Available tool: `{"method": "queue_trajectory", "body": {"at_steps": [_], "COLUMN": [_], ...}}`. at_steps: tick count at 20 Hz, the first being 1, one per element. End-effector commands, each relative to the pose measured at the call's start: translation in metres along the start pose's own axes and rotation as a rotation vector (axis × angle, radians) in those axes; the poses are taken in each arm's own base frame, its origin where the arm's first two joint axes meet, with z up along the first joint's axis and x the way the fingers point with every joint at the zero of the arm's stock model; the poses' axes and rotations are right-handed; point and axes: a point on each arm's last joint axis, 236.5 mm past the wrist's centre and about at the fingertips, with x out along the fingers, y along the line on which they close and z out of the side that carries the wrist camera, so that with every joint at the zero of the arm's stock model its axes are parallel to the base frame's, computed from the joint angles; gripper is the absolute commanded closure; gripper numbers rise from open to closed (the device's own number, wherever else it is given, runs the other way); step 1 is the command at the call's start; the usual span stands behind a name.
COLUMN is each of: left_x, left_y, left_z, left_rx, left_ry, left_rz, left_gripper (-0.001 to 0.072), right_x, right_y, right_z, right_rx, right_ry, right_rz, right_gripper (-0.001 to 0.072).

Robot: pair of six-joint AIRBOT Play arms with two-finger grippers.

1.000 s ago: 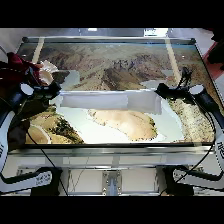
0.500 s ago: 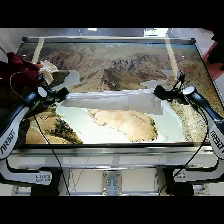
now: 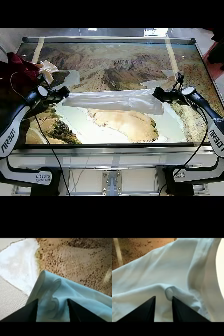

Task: Fold the shirts.

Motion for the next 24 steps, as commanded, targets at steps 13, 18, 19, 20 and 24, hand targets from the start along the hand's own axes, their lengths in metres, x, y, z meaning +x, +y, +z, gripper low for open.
{"method": "queue_trajectory", "body": {"at_steps": [13, 18, 19, 20, 24], "left_x": [-0.193, -0.202, -0.200, -0.199, -0.184], "left_y": [-0.196, -0.264, -0.269, -0.273, -0.279], "left_z": [0.094, 0.041, 0.033, 0.025, -0.005], "left_rx": [0.586, 0.808, 0.812, 0.815, 0.815], "left_ry": [-0.532, -0.531, -0.512, -0.490, -0.379], "left_rz": [-0.413, -0.509, -0.525, -0.538, -0.576], "left_gripper": [0.0058, 0.0062, 0.0062, 0.0063, 0.0065], "right_x": [-0.063, -0.020, -0.016, -0.012, 0.000], "right_y": [-0.067, -0.074, -0.077, -0.079, -0.069], "right_z": [0.001, -0.010, -0.010, -0.007, 0.016], "right_rx": [0.101, 0.144, 0.139, 0.142, 0.106], "right_ry": [0.074, 0.113, 0.118, 0.119, 0.115], "right_rz": [0.059, 0.165, 0.164, 0.166, 0.190], "right_gripper": [0.0135, 0.0005, 0.0005, 0.0005, 0.0013]}}
